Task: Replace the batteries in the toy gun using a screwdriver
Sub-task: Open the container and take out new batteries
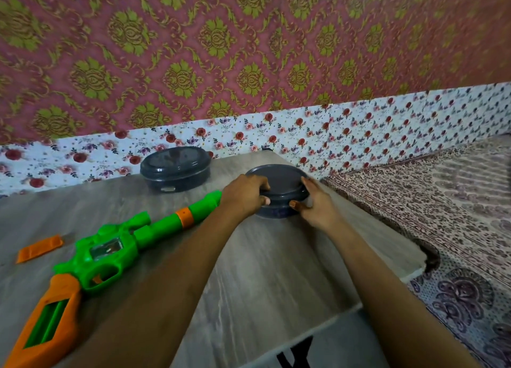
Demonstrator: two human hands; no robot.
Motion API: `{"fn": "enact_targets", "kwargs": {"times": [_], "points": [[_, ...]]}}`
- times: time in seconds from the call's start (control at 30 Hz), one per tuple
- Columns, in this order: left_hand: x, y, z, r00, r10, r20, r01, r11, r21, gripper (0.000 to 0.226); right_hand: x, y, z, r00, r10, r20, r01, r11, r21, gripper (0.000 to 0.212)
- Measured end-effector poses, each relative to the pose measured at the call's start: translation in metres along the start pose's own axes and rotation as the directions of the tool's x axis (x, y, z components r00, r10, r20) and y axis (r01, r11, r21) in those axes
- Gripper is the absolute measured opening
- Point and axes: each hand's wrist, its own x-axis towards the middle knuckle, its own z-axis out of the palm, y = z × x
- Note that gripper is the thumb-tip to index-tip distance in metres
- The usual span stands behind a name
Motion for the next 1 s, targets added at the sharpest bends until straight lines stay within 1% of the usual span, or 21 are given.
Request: {"fn": "enact_targets", "kwargs": {"times": [0.1, 0.2, 0.23, 0.33, 0.47, 0.57, 0.63, 0.7, 0.73, 0.8, 0.83, 0.87, 0.93, 0.97, 1.0], "points": [[0.037, -0.015, 0.006, 1.0, -0.013, 0.0, 0.013, 0.997, 0.08, 0.027, 0.04, 0.001, 0.012, 0.999, 0.034, 0.013, -0.034, 0.999, 0.003, 0.07], [0.068, -0.028, 0.007, 0.999, -0.026, 0.034, 0.021, 0.993, 0.12, 0.028, 0.073, 0.004, 0.019, 0.999, 0.034, 0.037, -0.034, 0.999, -0.014, 0.071], [0.09, -0.04, 0.009, 0.999, -0.034, 0.033, 0.029, 0.991, 0.127, 0.028, 0.099, 0.005, 0.027, 0.999, 0.026, 0.047, -0.025, 1.0, -0.017, 0.07], [0.117, -0.054, 0.008, 0.999, -0.025, 0.036, 0.021, 0.994, 0.108, 0.031, 0.129, 0.007, 0.032, 0.998, 0.033, 0.05, -0.033, 0.999, -0.004, 0.068], [0.168, -0.081, 0.01, 0.996, -0.059, 0.065, 0.054, 0.996, 0.072, 0.032, 0.185, 0.008, 0.05, 0.998, 0.037, 0.057, -0.037, 0.999, -0.005, 0.068], [0.193, -0.095, 0.011, 0.993, -0.075, 0.089, 0.069, 0.995, 0.068, 0.032, 0.213, 0.009, 0.059, 0.999, 0.03, 0.028, -0.029, 0.999, -0.013, 0.066], [0.205, -0.104, 0.013, 0.992, -0.079, 0.096, 0.071, 0.993, 0.09, 0.036, 0.226, 0.009, 0.065, 0.999, 0.023, 0.025, -0.022, 0.999, -0.037, 0.066], [0.21, -0.107, 0.014, 0.993, -0.066, 0.101, 0.05, 0.986, 0.157, 0.042, 0.239, 0.009, 0.071, 0.998, 0.033, 0.049, -0.03, 0.998, -0.059, 0.067], [0.21, -0.109, 0.013, 0.992, -0.059, 0.112, 0.036, 0.98, 0.197, 0.044, 0.243, 0.007, 0.072, 0.996, 0.042, 0.079, -0.034, 0.994, -0.106, 0.068], [0.204, -0.11, 0.007, 0.988, -0.051, 0.145, 0.015, 0.971, 0.24, 0.049, 0.246, 0.001, 0.072, 0.994, 0.064, 0.087, -0.04, 0.967, -0.253, 0.066], [0.199, -0.114, 0.002, 0.99, -0.047, 0.133, 0.014, 0.97, 0.242, 0.051, 0.244, -0.005, 0.071, 0.997, 0.06, 0.053, -0.042, 0.958, -0.285, 0.064], [0.191, -0.12, -0.007, 0.996, -0.048, 0.081, 0.028, 0.974, 0.225, 0.052, 0.241, -0.014, 0.073, 0.999, 0.031, -0.014, -0.033, 0.966, -0.256, 0.06], [0.176, -0.138, -0.03, 0.991, -0.109, -0.082, 0.12, 0.982, 0.149, 0.05, 0.229, -0.036, 0.079, 0.987, -0.031, -0.155, 0.014, 0.994, -0.11, 0.044], [0.168, -0.149, -0.041, 0.976, -0.163, -0.143, 0.182, 0.975, 0.13, 0.049, 0.223, -0.049, 0.084, 0.986, -0.063, -0.156, 0.056, 0.997, -0.05, 0.032], [0.157, -0.164, -0.053, 0.957, -0.231, -0.176, 0.255, 0.958, 0.13, 0.048, 0.215, -0.064, 0.091, 0.991, -0.095, -0.1, 0.094, 0.996, -0.01, 0.02]]}}
